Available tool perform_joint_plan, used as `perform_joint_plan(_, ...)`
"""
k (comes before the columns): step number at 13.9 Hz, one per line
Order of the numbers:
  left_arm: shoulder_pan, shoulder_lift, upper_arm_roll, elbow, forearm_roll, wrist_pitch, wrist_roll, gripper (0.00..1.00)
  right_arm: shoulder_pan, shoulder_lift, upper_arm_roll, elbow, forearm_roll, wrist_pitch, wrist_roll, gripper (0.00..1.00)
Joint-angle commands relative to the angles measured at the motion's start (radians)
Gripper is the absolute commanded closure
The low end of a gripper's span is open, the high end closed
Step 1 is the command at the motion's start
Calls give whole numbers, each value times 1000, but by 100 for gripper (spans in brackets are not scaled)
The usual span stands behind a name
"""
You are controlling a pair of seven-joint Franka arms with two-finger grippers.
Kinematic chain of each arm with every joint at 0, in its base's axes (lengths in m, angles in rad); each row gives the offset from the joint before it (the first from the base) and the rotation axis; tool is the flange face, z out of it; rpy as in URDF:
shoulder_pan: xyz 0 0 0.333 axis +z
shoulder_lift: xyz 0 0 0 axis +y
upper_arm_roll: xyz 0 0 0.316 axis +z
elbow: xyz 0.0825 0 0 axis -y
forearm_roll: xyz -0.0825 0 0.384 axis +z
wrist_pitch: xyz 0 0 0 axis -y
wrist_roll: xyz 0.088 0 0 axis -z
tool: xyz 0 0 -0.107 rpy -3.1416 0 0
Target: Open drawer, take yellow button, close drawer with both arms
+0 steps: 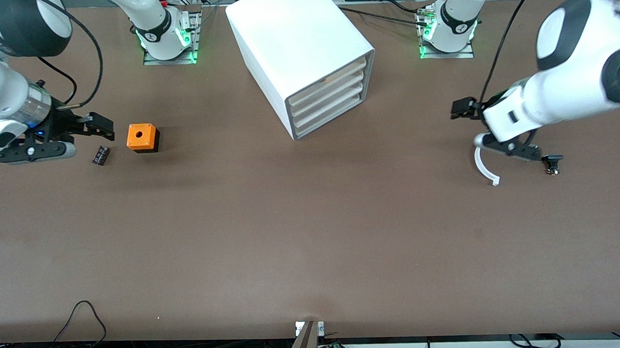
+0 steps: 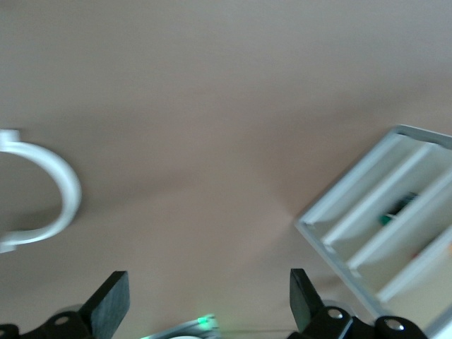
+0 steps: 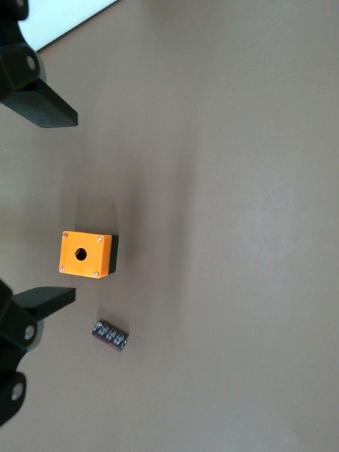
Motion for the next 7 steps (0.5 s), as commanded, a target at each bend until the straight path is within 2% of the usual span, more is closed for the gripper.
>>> perform_joint_plan(1, 3, 59, 4, -79, -221, -19, 78, 0, 43, 29, 2, 39, 18, -3, -3, 0)
perform_joint_plan(3, -2, 87, 4, -205, -401, 21, 220, 0, 60, 46, 2, 56, 18, -3, -3, 0)
perform_joint_plan(5, -25, 88, -11, -286, -469, 38, 259, 0, 74, 66, 3, 64, 22, 0, -12, 0)
perform_joint_plan(6, -28, 84, -40, -314, -506, 41, 262, 0, 77, 74, 5, 72, 42, 4, -13, 0)
perform_joint_plan(7, -28, 77, -51, -327, -544, 42, 262, 7, 79, 85, 14, 76, 60, 9, -13, 0)
